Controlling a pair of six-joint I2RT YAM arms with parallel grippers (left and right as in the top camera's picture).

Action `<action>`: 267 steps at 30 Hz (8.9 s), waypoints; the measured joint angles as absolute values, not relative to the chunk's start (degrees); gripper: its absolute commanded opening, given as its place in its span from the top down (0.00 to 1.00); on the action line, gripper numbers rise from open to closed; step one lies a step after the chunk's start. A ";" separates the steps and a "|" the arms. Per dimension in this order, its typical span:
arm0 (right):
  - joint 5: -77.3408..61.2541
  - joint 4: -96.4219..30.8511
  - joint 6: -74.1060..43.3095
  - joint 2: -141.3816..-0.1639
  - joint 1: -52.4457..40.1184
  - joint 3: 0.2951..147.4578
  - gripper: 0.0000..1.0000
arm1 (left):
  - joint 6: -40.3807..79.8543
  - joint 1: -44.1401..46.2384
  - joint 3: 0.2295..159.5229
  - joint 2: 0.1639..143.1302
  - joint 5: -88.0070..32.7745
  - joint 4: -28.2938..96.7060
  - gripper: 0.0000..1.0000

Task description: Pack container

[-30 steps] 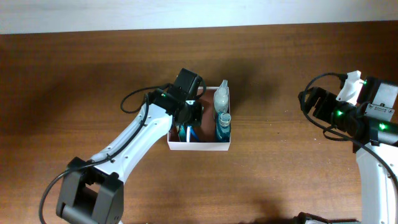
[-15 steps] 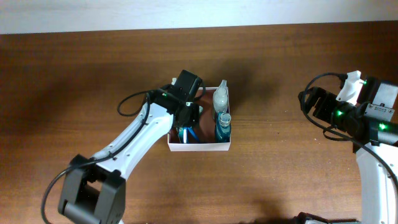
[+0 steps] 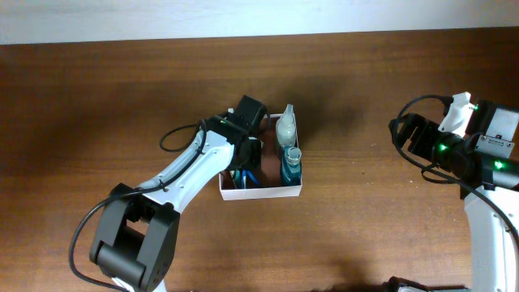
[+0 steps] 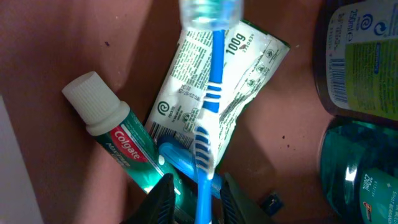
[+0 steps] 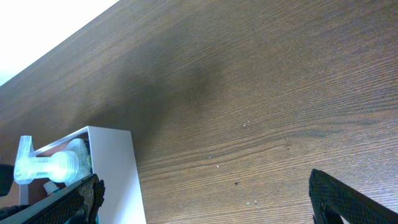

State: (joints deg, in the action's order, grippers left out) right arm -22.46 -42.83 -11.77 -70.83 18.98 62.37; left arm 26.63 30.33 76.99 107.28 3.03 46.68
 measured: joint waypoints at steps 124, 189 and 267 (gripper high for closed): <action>-14.28 4.75 5.37 -0.89 -5.52 7.22 0.02 | 22.50 4.51 87.02 98.26 11.00 60.66 0.01; -4.27 -3.81 9.43 -0.69 -5.52 0.58 0.02 | 22.50 4.73 81.71 76.64 10.98 60.27 0.01; -3.88 -3.86 9.43 -0.58 -5.52 0.58 0.02 | -5.19 -0.58 1.98 0.89 4.23 6.42 0.01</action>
State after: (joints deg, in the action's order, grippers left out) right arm -3.88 -3.86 9.43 -0.58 -5.52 0.58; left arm -5.19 -0.58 1.98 0.89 4.23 6.42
